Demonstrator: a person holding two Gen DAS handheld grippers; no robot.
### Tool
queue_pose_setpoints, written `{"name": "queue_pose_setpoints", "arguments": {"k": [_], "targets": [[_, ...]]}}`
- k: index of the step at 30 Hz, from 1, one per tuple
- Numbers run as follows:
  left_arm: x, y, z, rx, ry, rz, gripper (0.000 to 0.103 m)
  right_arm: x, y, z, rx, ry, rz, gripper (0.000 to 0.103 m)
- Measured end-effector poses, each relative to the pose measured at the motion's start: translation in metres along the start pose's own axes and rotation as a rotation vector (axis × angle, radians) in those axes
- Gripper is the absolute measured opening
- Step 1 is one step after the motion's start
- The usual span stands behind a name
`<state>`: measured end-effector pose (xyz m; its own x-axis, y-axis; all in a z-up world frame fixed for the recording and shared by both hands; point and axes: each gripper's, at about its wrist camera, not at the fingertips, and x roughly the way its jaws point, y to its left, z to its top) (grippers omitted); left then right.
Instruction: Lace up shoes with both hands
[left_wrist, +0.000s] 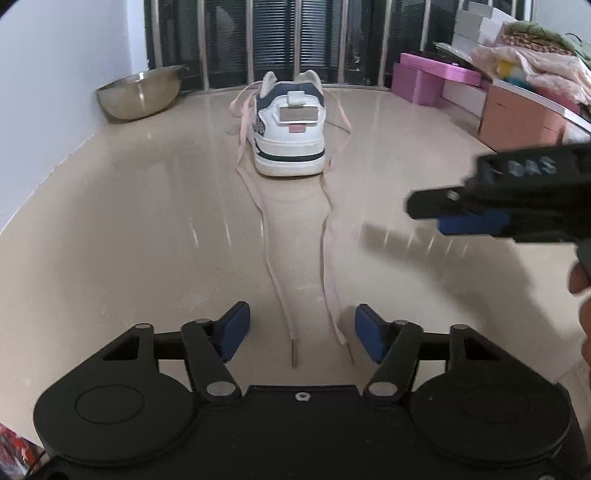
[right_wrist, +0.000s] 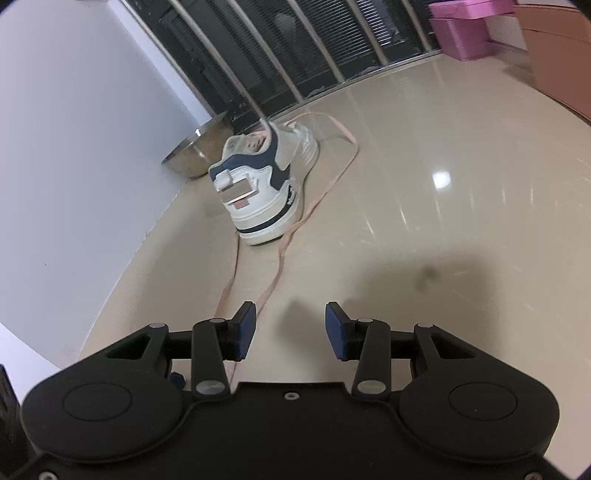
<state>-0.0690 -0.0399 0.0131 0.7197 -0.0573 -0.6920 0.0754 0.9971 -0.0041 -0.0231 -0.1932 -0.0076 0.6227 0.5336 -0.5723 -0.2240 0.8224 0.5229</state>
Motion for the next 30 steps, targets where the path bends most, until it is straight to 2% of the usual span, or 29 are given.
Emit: {"name": "queue_pose_setpoints", "arguments": {"k": [1,3,8,12,13,15,19,21,23,26,30], "targets": [[0.001,0.001,0.001,-0.012,-0.004,0.001,0.022,-0.002,-0.002,-0.001,0.004,-0.005,0.0,0.045],[0.002,0.003,0.004,-0.037,-0.007,-0.004,0.002,-0.006,-0.006,0.0,0.004,-0.015,-0.001,0.045],[-0.008,0.02,0.006,-0.194,0.016,-0.093,0.001,-0.012,-0.013,0.009,0.005,-0.052,0.0,0.045],[-0.063,0.043,0.017,-0.273,-0.111,-0.158,0.001,-0.015,-0.003,0.041,-0.115,-0.114,-0.038,0.045],[-0.08,0.052,0.021,-0.292,-0.162,-0.18,0.001,-0.015,0.002,0.053,-0.152,-0.134,-0.051,0.045],[-0.109,0.068,0.034,-0.31,-0.271,-0.17,0.001,-0.013,0.013,0.076,-0.221,-0.18,-0.071,0.045],[-0.146,0.106,0.093,-0.316,-0.47,-0.204,0.001,-0.002,0.034,0.112,-0.29,-0.252,-0.103,0.045],[-0.163,0.114,0.14,-0.257,-0.563,-0.229,0.001,0.0,0.043,0.118,-0.3,-0.27,-0.094,0.045],[-0.177,0.118,0.192,-0.187,-0.634,-0.26,0.001,-0.002,0.048,0.109,-0.304,-0.274,-0.057,0.045],[-0.171,0.11,0.259,-0.12,-0.631,-0.281,0.001,0.004,0.057,0.088,-0.358,-0.239,-0.049,0.046],[-0.147,0.092,0.315,-0.067,-0.599,-0.289,0.001,0.024,0.075,0.073,-0.419,-0.19,-0.002,0.046]]}}
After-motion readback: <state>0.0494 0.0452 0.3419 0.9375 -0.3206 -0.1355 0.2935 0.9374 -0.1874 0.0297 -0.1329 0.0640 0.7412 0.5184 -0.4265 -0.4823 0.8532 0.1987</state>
